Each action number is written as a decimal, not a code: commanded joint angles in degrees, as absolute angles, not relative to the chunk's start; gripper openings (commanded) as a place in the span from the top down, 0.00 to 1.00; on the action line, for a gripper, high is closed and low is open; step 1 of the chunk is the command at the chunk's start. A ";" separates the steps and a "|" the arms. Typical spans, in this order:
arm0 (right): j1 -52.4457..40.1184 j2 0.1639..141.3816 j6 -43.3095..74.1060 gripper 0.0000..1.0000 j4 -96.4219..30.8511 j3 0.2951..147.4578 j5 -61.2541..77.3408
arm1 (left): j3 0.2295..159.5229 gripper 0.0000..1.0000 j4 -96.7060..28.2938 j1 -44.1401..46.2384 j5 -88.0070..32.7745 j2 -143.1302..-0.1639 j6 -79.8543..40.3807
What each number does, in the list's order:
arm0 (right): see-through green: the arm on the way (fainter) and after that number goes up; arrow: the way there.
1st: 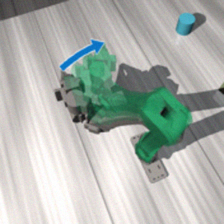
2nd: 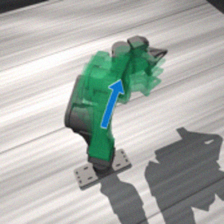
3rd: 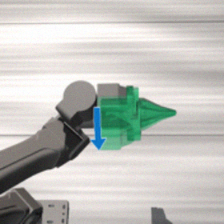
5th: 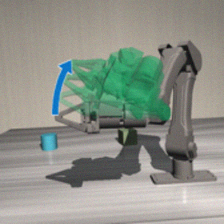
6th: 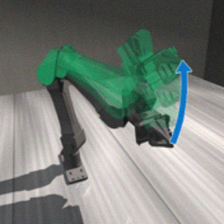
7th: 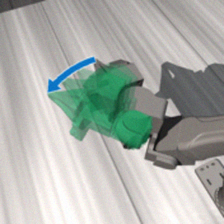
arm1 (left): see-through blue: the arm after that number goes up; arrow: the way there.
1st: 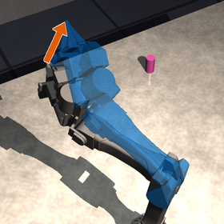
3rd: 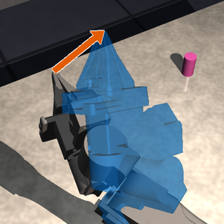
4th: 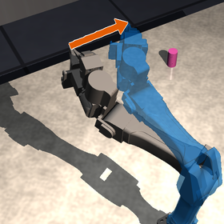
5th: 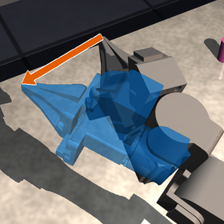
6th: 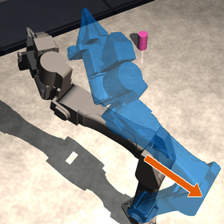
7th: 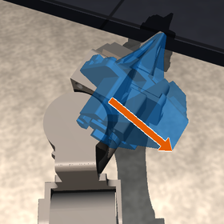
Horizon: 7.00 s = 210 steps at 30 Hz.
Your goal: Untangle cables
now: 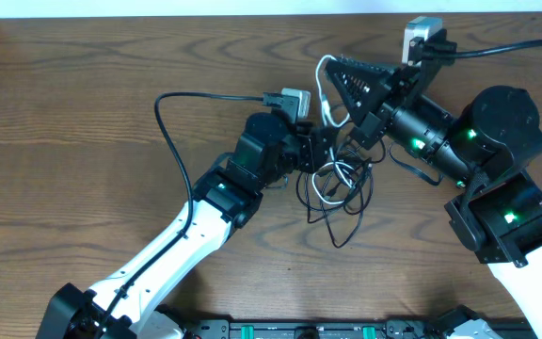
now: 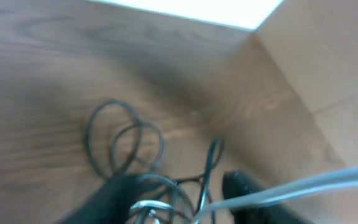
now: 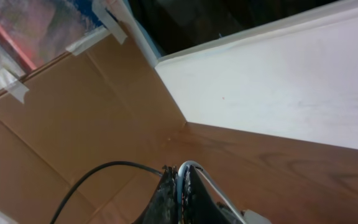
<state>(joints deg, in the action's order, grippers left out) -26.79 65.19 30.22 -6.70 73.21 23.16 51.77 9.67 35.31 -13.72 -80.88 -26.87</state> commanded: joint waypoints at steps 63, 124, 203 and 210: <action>-39.79 101.65 53.12 0.01 -41.65 72.99 -6.17 | 51.66 0.92 16.32 25.69 -10.39 -45.71 -34.26; -42.41 104.01 42.87 0.20 -51.72 72.23 -5.89 | 52.93 0.92 -1.65 -3.95 -11.09 -52.95 -41.69; -9.98 88.97 19.05 0.06 -47.97 70.26 2.31 | 53.49 0.92 44.60 -26.06 -86.30 -66.35 -59.70; -14.00 80.23 6.20 0.04 -45.89 70.24 20.58 | 53.49 0.92 32.12 -26.00 -80.95 -70.02 -59.68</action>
